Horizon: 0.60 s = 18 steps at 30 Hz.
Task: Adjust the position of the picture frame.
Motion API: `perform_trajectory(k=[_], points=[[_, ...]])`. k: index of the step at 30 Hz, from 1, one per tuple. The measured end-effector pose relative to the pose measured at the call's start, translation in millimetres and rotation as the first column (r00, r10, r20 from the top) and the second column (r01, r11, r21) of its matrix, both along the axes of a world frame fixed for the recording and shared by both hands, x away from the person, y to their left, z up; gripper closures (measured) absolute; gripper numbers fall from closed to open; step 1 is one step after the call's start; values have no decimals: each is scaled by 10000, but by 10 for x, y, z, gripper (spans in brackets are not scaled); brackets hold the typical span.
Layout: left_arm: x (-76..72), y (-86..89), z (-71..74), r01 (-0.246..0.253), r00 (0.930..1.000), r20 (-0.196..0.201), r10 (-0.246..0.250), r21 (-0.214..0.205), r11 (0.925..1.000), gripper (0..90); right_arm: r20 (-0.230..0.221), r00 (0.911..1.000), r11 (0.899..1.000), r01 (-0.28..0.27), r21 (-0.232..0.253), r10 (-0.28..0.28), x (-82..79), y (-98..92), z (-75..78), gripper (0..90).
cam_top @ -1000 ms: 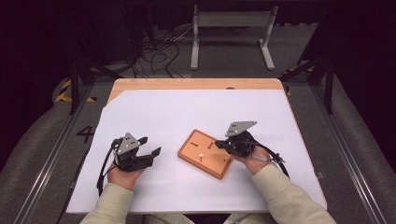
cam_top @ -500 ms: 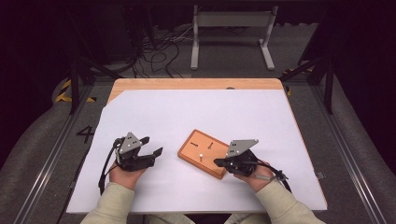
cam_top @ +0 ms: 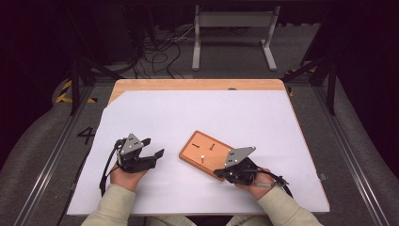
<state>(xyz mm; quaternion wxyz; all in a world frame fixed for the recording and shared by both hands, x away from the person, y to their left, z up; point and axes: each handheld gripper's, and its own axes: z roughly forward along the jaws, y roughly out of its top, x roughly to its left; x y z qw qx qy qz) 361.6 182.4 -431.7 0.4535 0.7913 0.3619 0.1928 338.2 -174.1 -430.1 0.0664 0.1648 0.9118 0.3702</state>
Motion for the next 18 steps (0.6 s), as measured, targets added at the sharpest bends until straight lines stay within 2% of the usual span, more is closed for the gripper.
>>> perform_trajectory(k=[7,11,17,18], points=[[2,0,-2,28,10000,-71,-28,16,10000,323,-225,9994,9988,-263,-410,254,-55,60,-69,900],[3,0,-4,39,10000,-69,-39,24,10000,323,-535,9981,9977,-345,-588,314,-33,81,-128,900],[4,4,-5,34,10000,-88,-34,14,10000,322,-525,9979,9962,-407,-770,367,-25,73,-133,900],[3,5,-4,40,10000,-82,-40,12,10000,322,-459,9987,9954,-246,-928,204,-8,37,-122,900]])
